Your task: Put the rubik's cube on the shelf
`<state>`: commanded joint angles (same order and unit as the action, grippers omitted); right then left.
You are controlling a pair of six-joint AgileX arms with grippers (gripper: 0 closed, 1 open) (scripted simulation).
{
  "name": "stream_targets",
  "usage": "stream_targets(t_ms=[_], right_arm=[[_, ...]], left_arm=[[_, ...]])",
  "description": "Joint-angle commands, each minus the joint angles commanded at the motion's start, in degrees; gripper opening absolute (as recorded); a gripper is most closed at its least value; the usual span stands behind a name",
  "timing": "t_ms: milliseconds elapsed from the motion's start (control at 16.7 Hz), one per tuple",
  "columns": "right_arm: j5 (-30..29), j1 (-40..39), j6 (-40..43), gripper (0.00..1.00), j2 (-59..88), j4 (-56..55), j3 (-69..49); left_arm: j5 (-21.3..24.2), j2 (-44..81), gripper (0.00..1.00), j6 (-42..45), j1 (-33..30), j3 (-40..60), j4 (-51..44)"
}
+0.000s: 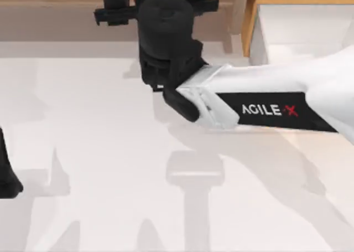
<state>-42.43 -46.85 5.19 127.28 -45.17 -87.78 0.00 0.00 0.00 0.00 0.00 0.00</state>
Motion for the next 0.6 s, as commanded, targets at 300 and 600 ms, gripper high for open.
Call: stream_targets(t_ms=[300, 600], right_arm=[[-5.8, 0.2, -0.2, 0.0, 4.3, -10.6, 4.6], [-5.9, 0.3, -0.3, 0.0, 4.4, -10.8, 4.6]], left_arm=[[0.0, 0.0, 1.0, 0.0, 0.0, 0.0, 0.0], [0.0, 0.0, 1.0, 0.0, 0.0, 0.0, 0.0]])
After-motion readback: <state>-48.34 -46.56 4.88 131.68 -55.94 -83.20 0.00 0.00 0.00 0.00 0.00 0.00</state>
